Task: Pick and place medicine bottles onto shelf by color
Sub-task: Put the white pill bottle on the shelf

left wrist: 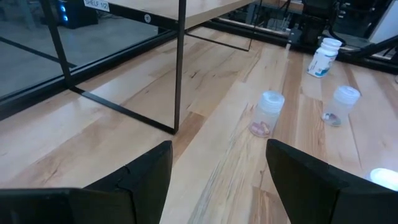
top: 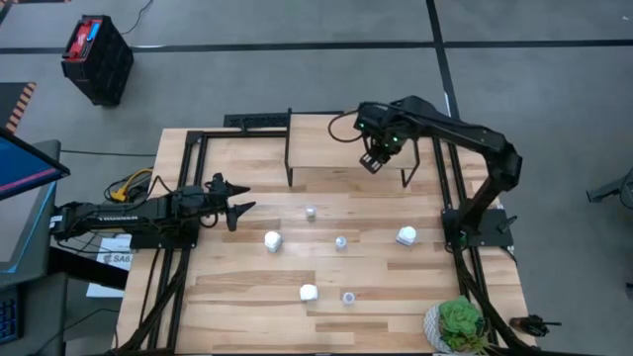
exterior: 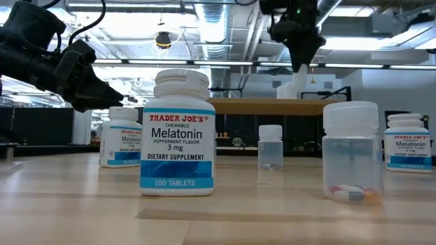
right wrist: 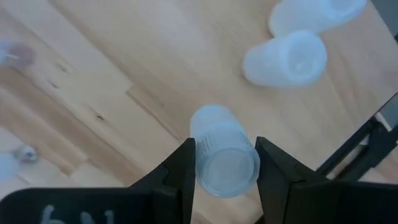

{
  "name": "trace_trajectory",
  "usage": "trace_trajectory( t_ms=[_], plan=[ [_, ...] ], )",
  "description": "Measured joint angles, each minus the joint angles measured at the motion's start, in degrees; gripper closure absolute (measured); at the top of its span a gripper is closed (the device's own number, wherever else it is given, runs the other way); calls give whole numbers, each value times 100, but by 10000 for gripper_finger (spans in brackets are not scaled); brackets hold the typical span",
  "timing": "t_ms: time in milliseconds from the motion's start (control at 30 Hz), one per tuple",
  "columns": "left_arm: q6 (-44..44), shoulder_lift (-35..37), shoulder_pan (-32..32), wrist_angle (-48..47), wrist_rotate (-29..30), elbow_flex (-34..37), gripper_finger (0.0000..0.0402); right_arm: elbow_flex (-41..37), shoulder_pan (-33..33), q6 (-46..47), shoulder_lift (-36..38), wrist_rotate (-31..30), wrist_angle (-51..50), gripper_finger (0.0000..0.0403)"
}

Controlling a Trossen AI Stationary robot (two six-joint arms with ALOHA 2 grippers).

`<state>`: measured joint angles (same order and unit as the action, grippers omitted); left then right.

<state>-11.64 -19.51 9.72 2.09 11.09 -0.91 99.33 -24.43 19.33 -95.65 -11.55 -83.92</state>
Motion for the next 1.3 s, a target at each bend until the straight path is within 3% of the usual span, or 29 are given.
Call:
trace_trajectory(
  t_ms=[567, 1300],
  plan=[
    [-1, 0, 1, 0, 0, 0, 155, 2, -235, -181, -123, 275, 217, 253],
    [-15, 0, 2, 0, 0, 0, 155, 2, -235, -179, -123, 97, 230, 174]
  ],
)
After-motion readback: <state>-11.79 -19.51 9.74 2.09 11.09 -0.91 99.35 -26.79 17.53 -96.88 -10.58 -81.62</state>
